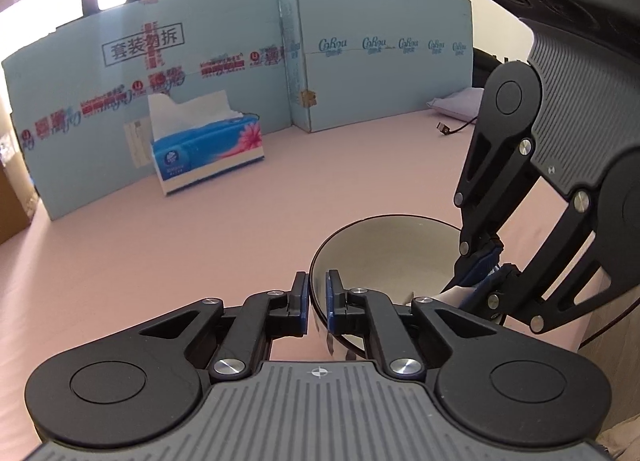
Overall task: Clean bowl
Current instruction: 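Wipe the cloth around the bowl interior with the right tool while the left tool holds the rim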
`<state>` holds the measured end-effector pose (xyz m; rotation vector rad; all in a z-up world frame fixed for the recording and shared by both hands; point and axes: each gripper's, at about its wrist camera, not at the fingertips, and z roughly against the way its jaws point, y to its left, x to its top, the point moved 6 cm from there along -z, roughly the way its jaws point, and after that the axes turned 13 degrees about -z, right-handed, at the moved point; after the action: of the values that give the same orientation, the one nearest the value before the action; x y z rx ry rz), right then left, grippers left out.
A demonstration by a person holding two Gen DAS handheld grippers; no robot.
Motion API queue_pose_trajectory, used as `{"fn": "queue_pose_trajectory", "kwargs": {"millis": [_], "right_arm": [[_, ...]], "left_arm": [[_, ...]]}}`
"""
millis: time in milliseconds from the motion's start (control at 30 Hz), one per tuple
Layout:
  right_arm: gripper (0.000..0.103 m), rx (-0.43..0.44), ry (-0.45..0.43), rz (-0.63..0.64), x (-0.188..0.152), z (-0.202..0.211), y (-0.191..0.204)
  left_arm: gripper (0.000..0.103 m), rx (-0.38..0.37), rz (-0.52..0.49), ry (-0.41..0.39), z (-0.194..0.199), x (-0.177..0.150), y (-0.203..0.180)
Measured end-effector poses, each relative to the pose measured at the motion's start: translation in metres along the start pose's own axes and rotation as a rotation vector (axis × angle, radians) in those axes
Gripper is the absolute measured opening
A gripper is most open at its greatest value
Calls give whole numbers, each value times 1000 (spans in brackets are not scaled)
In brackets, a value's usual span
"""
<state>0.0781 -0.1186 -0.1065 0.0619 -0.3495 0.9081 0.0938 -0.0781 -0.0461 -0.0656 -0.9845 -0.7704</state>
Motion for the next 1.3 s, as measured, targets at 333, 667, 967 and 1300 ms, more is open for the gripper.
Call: {"fn": "queue_pose_trajectory", "kwargs": {"millis": [333, 667, 967, 1300], "right_arm": [[10, -268, 42, 212, -5, -10, 8], [9, -310, -11, 215, -1, -16, -1], [9, -277, -83, 153, -10, -7, 5], [9, -210, -214, 20, -3, -8, -1]], "left_arm": [[13, -15, -3, 0, -4, -3, -1], [28, -56, 48, 7, -4, -7, 0], [23, -65, 124, 57, -8, -10, 1], [9, -58, 95, 94, -21, -2, 24]]}}
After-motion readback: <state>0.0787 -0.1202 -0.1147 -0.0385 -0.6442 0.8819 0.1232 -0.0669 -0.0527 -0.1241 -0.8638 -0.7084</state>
